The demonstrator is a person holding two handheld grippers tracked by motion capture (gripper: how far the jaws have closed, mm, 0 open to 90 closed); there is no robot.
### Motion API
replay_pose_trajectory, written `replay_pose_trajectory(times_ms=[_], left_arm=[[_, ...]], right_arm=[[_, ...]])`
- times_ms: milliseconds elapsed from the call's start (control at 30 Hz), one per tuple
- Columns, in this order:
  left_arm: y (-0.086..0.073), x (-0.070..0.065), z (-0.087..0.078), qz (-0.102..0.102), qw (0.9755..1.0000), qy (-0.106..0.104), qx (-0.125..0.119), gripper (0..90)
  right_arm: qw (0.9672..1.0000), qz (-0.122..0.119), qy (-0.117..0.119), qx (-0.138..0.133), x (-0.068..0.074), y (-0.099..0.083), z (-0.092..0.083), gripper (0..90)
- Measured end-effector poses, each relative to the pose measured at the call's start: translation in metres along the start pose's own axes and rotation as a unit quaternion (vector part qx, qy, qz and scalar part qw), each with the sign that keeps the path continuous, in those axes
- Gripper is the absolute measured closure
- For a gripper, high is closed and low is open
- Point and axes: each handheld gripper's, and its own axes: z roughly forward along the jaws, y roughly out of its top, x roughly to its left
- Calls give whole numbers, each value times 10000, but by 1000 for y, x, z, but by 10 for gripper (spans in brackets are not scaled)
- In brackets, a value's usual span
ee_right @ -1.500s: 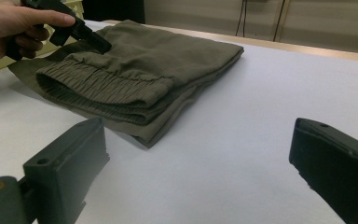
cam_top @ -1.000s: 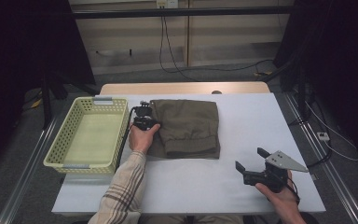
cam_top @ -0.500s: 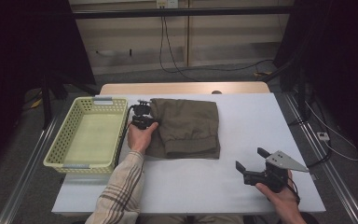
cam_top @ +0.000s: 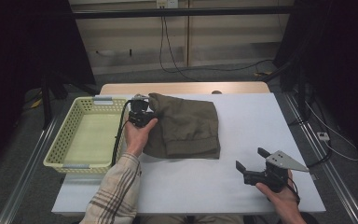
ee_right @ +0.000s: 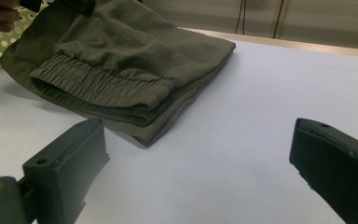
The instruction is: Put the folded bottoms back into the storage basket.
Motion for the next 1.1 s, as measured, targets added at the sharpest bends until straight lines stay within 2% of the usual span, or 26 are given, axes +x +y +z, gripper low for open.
replay_pose_trajectory(times_ms=[33,133,367,433,467,567,600,867,1100], left_arm=[[0,0,0,0,10000,0,0,867],[3,-9,-7,311,9995,0,-112,867],[7,-19,-17,514,9981,-112,-317,868],[8,-21,-18,506,9979,-132,-375,868],[10,-23,-21,627,9972,-135,-396,868],[11,-27,-24,704,9965,-116,-426,868],[10,-34,-25,931,9950,-40,-354,868],[12,-40,-38,968,9937,-173,-540,868],[15,-43,-44,1008,9924,-203,-674,869]], right_arm=[[10000,1,0,-2,0,0,0,38],[10000,-18,5,-7,-1,0,-1,38],[10000,-5,10,-2,1,0,0,38],[10000,-13,11,-2,0,0,0,38],[10000,-9,-4,-2,0,0,0,38],[10000,-6,-10,1,0,0,0,38],[10000,-10,2,1,0,0,0,38],[10000,-9,15,-6,1,0,0,39],[10000,20,31,2,1,0,0,39]])
